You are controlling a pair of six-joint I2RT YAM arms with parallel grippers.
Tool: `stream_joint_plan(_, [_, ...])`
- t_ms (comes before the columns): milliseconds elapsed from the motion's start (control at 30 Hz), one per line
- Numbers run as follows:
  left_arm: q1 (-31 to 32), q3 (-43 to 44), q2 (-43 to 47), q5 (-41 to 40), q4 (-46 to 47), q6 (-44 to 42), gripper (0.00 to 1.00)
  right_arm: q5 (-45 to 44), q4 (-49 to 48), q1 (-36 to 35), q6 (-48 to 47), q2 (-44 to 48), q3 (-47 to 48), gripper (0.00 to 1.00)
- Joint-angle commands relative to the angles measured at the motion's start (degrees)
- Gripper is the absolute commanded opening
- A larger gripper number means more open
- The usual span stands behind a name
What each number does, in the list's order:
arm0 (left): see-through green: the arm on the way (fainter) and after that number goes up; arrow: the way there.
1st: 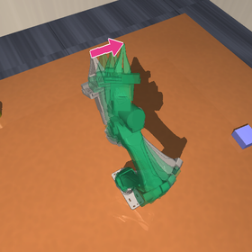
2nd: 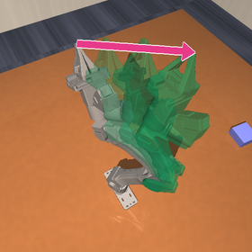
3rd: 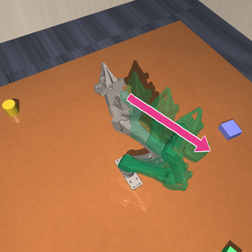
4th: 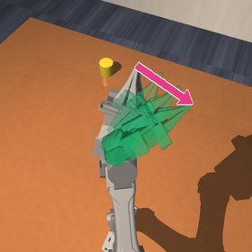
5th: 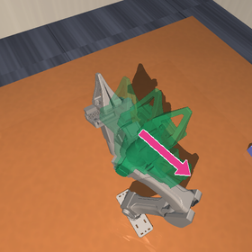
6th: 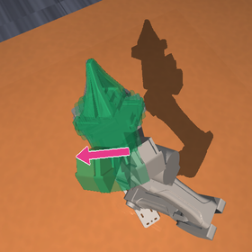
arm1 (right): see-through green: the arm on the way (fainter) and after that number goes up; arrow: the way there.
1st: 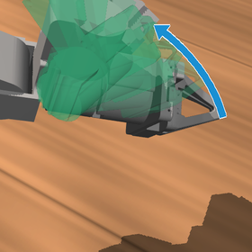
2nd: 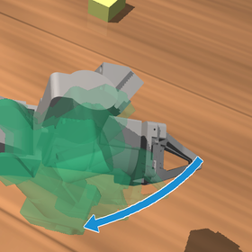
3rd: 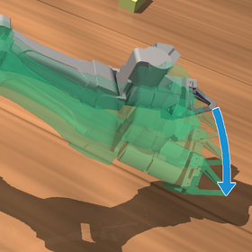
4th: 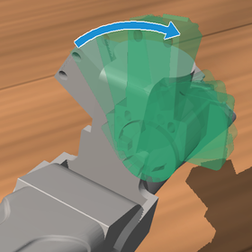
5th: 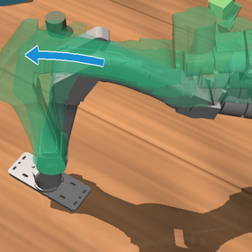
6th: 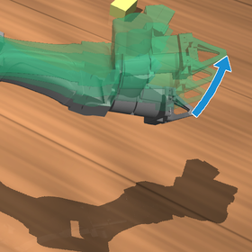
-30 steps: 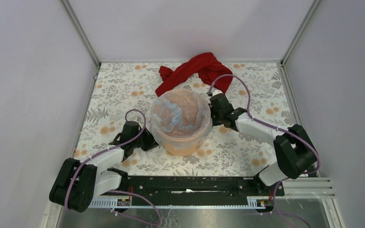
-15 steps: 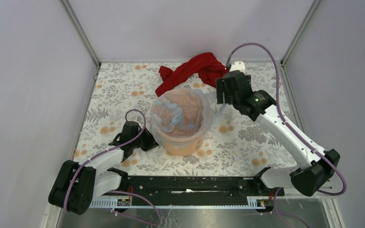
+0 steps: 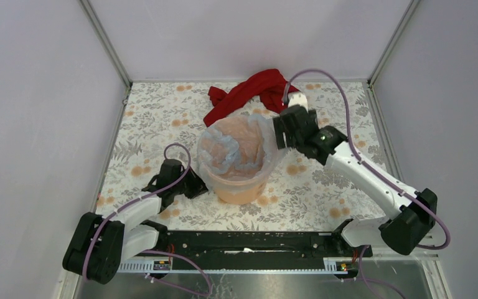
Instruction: Put the trash bags into the trash bin
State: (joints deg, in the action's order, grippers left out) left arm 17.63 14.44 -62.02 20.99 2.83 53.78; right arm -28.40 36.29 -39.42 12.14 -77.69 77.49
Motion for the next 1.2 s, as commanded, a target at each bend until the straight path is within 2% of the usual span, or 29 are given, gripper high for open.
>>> stream_joint_plan(0, [0.29, 1.44, 1.09, 0.78, -0.20, -1.49, 0.00, -2.85, -6.99, -0.02, 4.21, 6.58, -13.41, 0.82])
stream_joint_plan(67, [0.25, 1.62, 0.58, 0.57, -0.31, -1.72, 0.00, -3.61, -11.36, 0.06, 4.30, 7.76, -19.24, 0.75])
stream_joint_plan(133, [0.29, 2.01, -0.11, 0.58, -0.24, -1.77, 0.00, -2.87, -14.09, 0.20, 4.12, 6.87, -22.82, 0.72])
stream_joint_plan(300, [0.30, 2.27, -0.28, 0.63, -0.19, -1.70, 0.00, 3.68, -14.81, 0.43, 5.04, 1.18, -24.79, 0.68])
stream_joint_plan(333, [0.26, 2.26, -0.11, 0.65, -0.25, -1.66, 0.00, 5.50, -15.21, 0.48, 5.15, 0.99, -25.29, 0.69])
stream_joint_plan(500, [0.30, 2.17, 0.56, 0.80, -0.87, -1.57, 0.00, 12.34, -13.09, 1.85, 7.80, 4.81, -25.50, 0.92])
stream_joint_plan(667, [0.30, 2.17, 1.11, 0.75, -1.07, -1.57, 0.00, 13.35, -9.52, 4.69, 9.58, 12.77, -23.46, 0.99])
stream_joint_plan(833, [0.27, 2.61, 0.64, 0.53, -1.24, -2.01, 0.00, 13.98, -8.66, 7.39, 11.50, 15.37, -23.05, 0.99])
stream_joint_plan(967, [0.30, 2.72, 0.95, 0.74, -1.51, -1.90, 0.00, 11.39, -6.43, 7.41, 11.72, 18.69, -19.96, 0.96])
stream_joint_plan(1067, [0.30, 3.07, 0.96, 0.92, -1.75, -2.01, 0.00, 17.25, -6.04, 7.36, 6.74, 19.37, -13.14, 0.99])
stream_joint_plan(1167, [0.23, 3.68, 0.60, 1.25, -2.03, -2.25, 0.00, 21.93, -2.55, 6.71, 2.63, 14.08, -1.27, 1.00])
